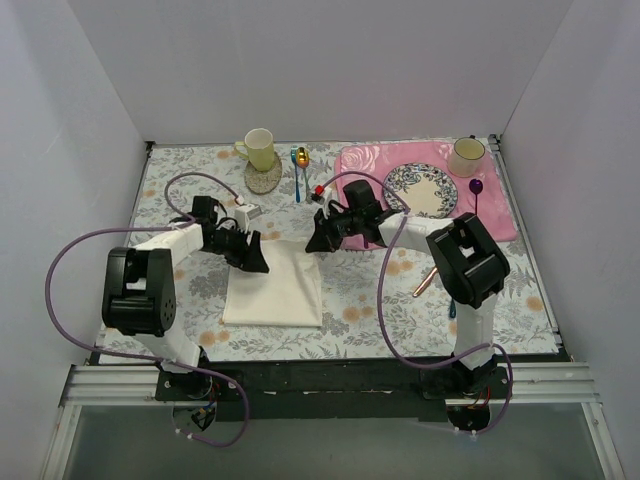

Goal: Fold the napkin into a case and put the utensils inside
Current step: Pick up the lower triangle-folded napkin from the center of the board, then fold the lower triangle-folded napkin at the center of the board.

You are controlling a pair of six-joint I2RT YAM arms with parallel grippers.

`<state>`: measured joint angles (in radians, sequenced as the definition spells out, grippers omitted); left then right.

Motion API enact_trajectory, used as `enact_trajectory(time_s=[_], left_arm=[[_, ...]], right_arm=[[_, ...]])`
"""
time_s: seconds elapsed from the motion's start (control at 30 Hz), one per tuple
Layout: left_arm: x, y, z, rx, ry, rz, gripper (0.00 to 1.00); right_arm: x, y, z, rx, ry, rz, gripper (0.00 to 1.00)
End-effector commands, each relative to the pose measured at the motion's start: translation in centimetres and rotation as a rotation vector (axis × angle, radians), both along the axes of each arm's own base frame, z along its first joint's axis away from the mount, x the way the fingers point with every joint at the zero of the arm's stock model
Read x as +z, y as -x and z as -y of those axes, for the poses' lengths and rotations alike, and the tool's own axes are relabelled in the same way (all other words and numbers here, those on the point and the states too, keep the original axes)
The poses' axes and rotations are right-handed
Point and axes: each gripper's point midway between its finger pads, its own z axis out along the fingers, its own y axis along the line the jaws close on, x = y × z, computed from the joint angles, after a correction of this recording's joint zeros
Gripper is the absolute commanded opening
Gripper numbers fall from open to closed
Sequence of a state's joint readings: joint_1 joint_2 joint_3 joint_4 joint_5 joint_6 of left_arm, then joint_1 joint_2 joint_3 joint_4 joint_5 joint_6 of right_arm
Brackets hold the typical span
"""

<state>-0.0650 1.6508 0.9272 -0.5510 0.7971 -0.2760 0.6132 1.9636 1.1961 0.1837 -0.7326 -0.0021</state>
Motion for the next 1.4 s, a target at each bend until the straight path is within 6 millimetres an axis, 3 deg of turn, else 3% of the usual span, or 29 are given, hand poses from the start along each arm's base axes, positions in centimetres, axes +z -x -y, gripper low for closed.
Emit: enact_trajectory(time_s=[0.0,0.1,0.2,0.33,0.43,0.63,1.03,1.37], left_arm=[[6.7,2.0,3.4,-0.112,0.248,0.166,0.51],[8.4,2.2,5.4,-0.205,0.214,0.416,0.54],[7.7,2.2,7.4,-0.244,0.150,0.570,0.51],[5.6,1.6,8.0,-0.290,0.029,0.689,0.40],[5.5,0.8,8.5,-0.295,-0.009,0.771,0.32],[4.1,0.9,10.1,-0.328,-0.049,0.814,0.24],[2.8,-0.5,13.2,-0.360,-0.099,0.879,0.18],[1.0,-0.2,15.0,-0.399,-0.112,0.860,0.13]], right_arm=[[0.9,-0.7,-0.4,0.014,-0.019,0.082,0.01],[0.3,-1.1,-0.1,0.007,-0.030,0.019,0.01],[0.0,-1.4,-0.1,0.009,-0.045,-0.050,0.01],[-1.0,-1.9,0.4,0.009,-0.071,-0.180,0.01],[-2.0,-2.3,0.8,-0.009,-0.075,-0.252,0.01],[-3.3,-2.8,1.1,-0.040,-0.084,-0.325,0.01],[-3.1,-2.7,1.2,-0.042,-0.094,-0.333,0.01],[-2.8,-2.6,1.0,-0.036,-0.107,-0.335,0.01]])
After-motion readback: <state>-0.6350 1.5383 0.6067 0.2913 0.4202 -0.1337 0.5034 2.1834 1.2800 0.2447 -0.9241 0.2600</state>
